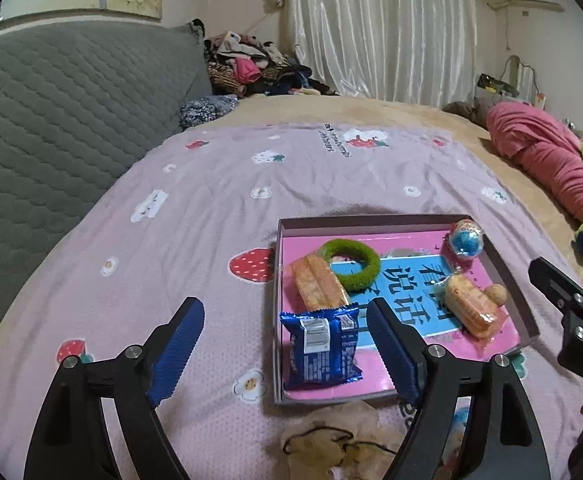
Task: Organize objects
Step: 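Open left gripper on the tray while right gripper releases the wafer bar, then withdraw both open grippers from the tray toward the scrunchie and red egg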
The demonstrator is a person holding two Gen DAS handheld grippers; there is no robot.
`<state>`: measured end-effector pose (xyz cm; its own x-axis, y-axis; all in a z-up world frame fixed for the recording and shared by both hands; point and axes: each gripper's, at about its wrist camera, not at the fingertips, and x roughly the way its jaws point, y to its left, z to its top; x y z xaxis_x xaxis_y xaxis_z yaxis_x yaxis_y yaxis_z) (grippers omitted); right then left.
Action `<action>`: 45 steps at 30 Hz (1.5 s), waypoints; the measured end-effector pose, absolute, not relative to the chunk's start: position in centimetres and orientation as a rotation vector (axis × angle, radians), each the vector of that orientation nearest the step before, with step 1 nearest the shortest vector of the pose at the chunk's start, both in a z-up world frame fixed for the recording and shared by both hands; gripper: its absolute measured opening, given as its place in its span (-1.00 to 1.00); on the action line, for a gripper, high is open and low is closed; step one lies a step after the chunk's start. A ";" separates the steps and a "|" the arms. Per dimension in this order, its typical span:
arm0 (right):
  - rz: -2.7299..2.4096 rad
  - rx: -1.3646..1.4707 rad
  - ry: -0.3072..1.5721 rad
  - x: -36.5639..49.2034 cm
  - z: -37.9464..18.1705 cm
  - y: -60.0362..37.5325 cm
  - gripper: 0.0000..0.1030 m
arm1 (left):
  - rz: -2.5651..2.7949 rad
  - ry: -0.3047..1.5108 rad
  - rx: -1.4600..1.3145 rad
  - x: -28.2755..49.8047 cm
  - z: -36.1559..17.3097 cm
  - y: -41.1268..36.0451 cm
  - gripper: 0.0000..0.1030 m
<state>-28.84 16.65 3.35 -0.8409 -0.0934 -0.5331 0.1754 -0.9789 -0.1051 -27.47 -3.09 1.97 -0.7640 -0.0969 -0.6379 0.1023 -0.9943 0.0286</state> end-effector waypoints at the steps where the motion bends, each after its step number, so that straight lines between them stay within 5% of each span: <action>1: -2.876 0.823 0.223 -28.5 3.7 16.7 0.88 | -2.854 0.021 1.031 -27.1 2.3 -3.1 0.64; 32: -2.894 0.632 0.244 -15.1 16.0 15.5 0.98 | -2.863 -0.056 0.912 -13.8 13.4 -3.0 0.71; 45: -2.872 0.610 0.234 -10.2 17.1 15.3 0.98 | -2.869 -0.042 0.886 -8.7 15.2 -3.1 0.73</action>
<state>-10.21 15.31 17.07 -0.8960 -0.1574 -0.4152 0.2225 -0.9683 -0.1132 -8.74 -3.07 15.24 -0.8171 -0.1398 -0.5593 0.1233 -0.9901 0.0673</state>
